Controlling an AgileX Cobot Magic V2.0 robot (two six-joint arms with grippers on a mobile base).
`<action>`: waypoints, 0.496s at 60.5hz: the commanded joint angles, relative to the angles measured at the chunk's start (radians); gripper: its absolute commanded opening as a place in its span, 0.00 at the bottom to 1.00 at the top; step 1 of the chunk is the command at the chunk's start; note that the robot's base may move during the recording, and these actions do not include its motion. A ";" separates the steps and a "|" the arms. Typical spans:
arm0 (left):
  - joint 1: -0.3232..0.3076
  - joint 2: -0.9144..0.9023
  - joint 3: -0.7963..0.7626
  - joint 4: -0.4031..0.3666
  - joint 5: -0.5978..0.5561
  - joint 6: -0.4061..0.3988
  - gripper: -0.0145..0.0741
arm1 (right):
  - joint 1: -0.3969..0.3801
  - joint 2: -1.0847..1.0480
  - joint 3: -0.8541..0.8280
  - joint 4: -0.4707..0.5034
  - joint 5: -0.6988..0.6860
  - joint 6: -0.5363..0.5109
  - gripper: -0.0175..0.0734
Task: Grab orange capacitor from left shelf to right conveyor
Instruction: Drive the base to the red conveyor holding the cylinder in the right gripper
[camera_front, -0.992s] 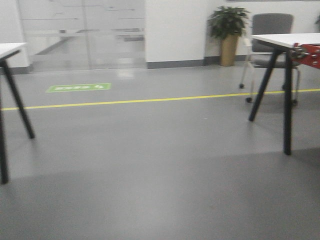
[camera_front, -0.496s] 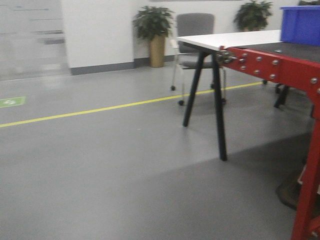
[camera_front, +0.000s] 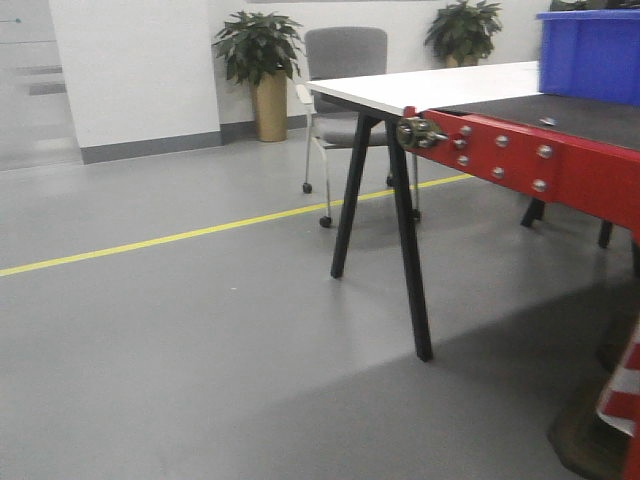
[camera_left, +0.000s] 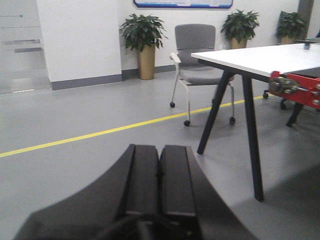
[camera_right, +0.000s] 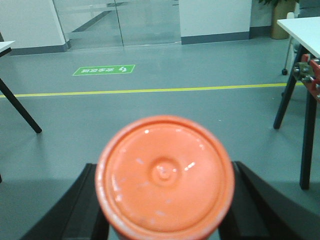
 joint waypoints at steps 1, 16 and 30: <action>-0.003 0.010 -0.008 -0.005 -0.084 0.000 0.05 | -0.004 0.020 -0.025 -0.019 -0.093 -0.010 0.26; -0.003 0.010 -0.008 -0.005 -0.084 0.000 0.05 | -0.004 0.020 -0.025 -0.019 -0.093 -0.010 0.26; -0.003 0.010 -0.008 -0.005 -0.084 0.000 0.05 | 0.012 0.020 -0.025 -0.019 -0.092 -0.010 0.26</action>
